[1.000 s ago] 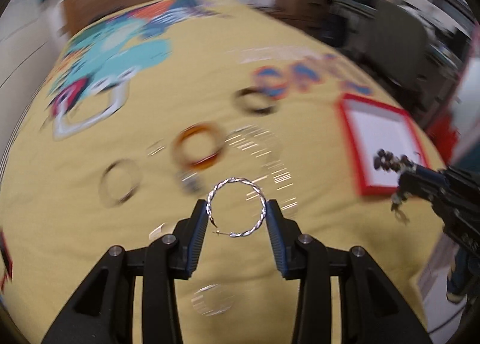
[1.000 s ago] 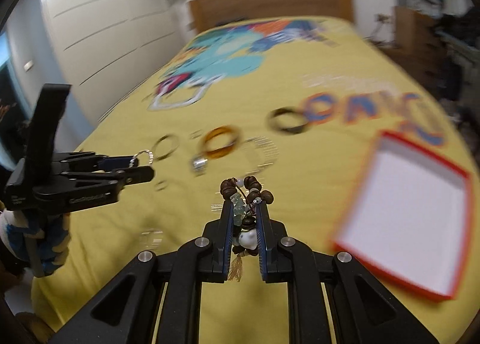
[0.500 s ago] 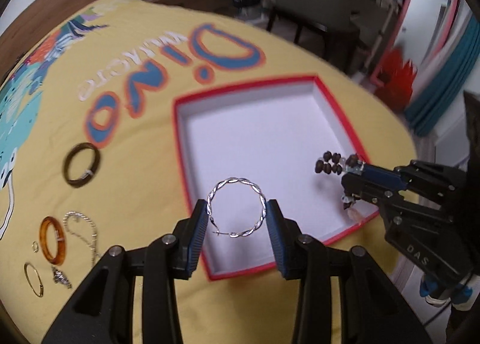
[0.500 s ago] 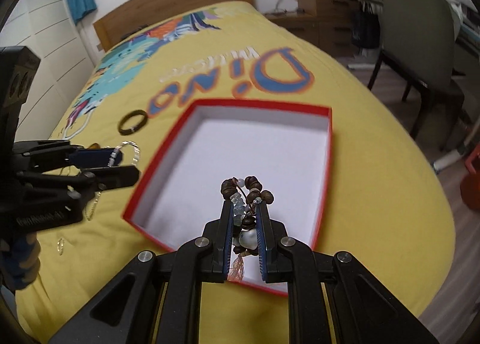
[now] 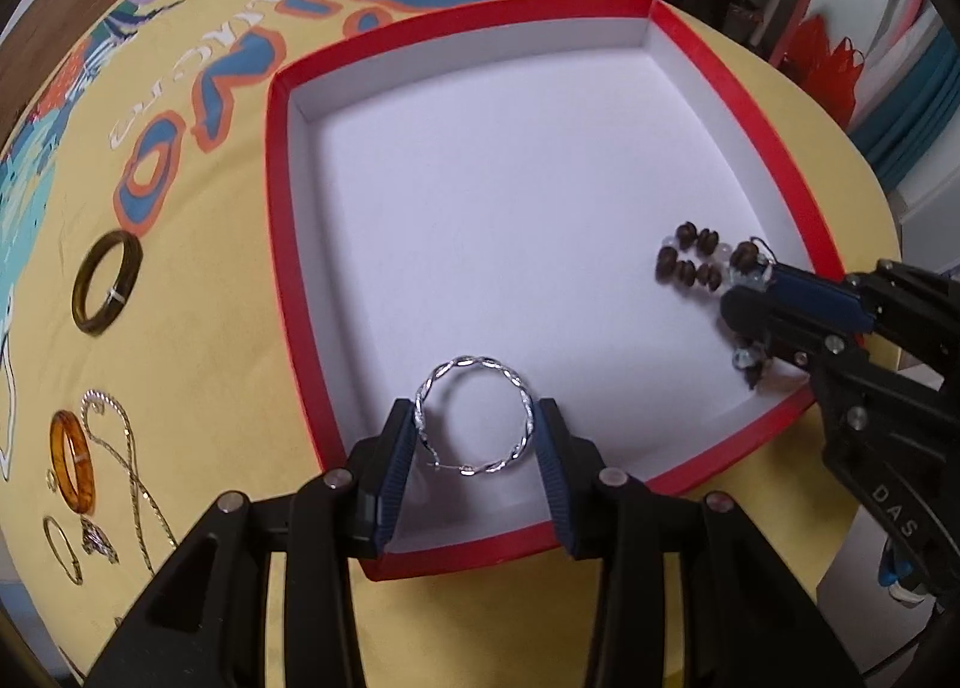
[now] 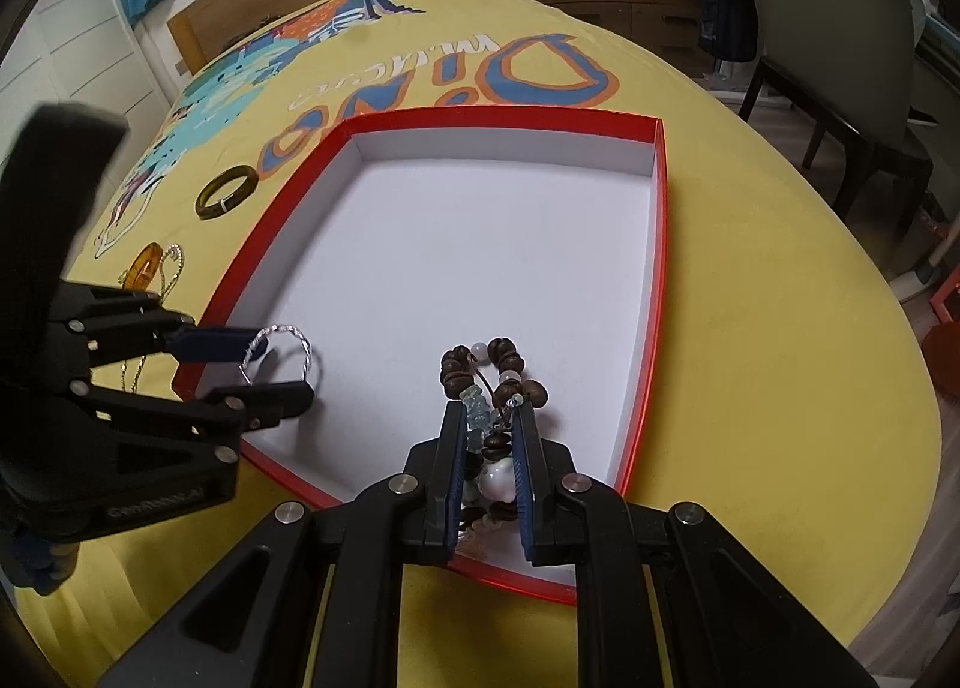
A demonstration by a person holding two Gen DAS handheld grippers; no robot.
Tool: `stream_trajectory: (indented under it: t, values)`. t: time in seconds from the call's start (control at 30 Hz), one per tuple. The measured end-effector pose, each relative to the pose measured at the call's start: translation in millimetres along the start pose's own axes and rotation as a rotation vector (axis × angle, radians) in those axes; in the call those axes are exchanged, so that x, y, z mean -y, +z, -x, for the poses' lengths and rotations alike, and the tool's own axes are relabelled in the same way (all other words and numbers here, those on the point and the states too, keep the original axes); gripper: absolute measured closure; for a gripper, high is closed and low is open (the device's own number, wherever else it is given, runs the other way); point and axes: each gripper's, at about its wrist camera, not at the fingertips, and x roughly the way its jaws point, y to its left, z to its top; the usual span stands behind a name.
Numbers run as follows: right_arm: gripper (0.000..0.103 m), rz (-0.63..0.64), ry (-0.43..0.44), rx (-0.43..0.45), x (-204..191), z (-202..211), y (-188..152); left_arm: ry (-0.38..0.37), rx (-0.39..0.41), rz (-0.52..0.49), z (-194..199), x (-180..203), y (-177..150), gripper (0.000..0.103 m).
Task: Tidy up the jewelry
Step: 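Carry both items into the red box and open both tools to release, then withdraw both tools from the box back over the jewelry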
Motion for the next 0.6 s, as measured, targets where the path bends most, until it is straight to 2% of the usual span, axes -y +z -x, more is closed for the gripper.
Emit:
stream_trajectory:
  t: [0.1,0.2,0.6]
  values:
    - [0.085,-0.002,0.001,0.006,0,3,-1,0.006,-0.004,0.000,0,-1,-1,0.064]
    - [0.065,0.001,0.002,0.019,-2,7,-1,0.023,-0.008,-0.004,3,3,-2,0.064]
    - [0.064,-0.036,0.002,0.071,1,37,-8,0.094,0.028,-0.030,36,11,-6,0.064]
